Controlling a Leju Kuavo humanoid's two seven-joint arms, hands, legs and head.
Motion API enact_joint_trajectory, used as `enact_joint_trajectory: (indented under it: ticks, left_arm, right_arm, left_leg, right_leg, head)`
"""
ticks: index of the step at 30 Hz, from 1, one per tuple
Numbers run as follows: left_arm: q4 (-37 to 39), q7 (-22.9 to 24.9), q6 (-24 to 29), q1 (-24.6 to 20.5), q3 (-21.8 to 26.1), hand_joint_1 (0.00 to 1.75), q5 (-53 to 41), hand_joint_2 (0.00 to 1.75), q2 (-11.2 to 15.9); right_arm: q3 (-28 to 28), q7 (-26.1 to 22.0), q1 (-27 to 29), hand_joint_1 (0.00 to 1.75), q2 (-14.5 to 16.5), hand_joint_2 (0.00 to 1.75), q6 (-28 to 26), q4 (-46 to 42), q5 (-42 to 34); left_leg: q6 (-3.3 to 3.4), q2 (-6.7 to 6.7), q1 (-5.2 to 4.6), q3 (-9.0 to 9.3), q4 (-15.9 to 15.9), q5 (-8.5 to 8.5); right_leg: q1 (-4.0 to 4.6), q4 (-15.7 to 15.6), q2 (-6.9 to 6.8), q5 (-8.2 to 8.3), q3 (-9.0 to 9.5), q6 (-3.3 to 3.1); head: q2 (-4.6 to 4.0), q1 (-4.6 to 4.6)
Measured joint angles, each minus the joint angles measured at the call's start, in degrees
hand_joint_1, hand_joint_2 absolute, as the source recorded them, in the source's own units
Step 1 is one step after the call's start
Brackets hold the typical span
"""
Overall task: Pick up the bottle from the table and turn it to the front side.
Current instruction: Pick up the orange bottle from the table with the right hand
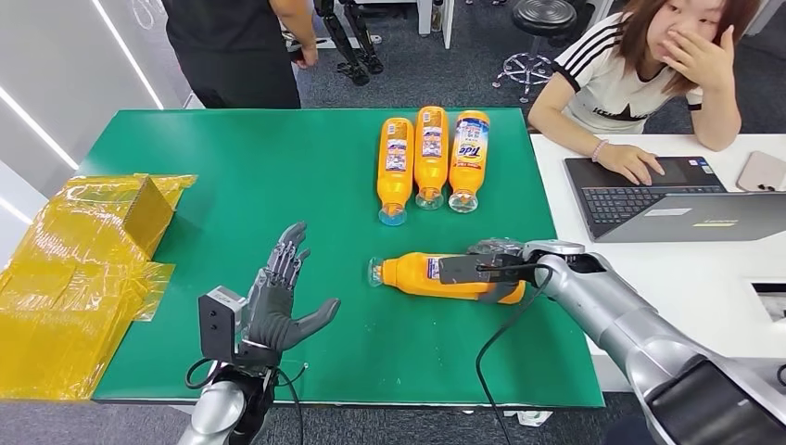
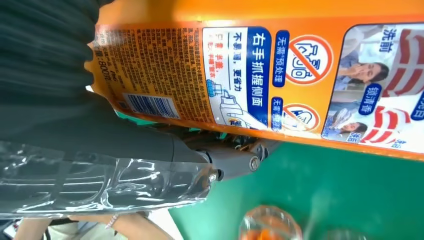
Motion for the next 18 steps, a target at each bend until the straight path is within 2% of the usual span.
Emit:
enact_joint_trajectory:
  ticks: [5,10,18]
  left_arm:
    - [-0.67,-0.77,0.61,0.99,0.03,0.00,0.02,1.75,0.59]
    - [-1.05,-2.25,1.82,1.21,0.11,0.00,-0.24,1.75,1.32]
    - [-1.07,-3.54,3.91,1.25,0.21,0.00,-1.69,1.75,2.13]
  right_arm:
    - [-2.76,-5.66,5.64,1.75,-0.96,1.75,-7.81,-4.12,-8.51]
    - [-11.12,-13.38,16.07,1.75,-1.15,1.75,-12.90,-11.14,-17.29]
    - [-21.78,-17.50,29.44,1.75,-0.40,1.75,-16.72,-20.34,-20.05]
  left_leg:
    - [0.00,-0.05,0.01,-0.01,0.00,-0.01]
    - [0.00,-0.19,0.01,-0.07,-0.04,-0.03]
    - [0.00,-0.24,0.01,-0.13,-0.04,-0.03]
  right_leg:
    - [0.01,-0.01,-0.02,-0.01,0.00,0.00]
    - [0.02,-0.02,-0.18,-0.08,0.00,0.01]
    - [0.01,-0.03,-0.24,-0.09,-0.02,0.00]
  head:
    - [0.00,-0.01]
    - [0.00,0.01]
    - [0.00,0.01]
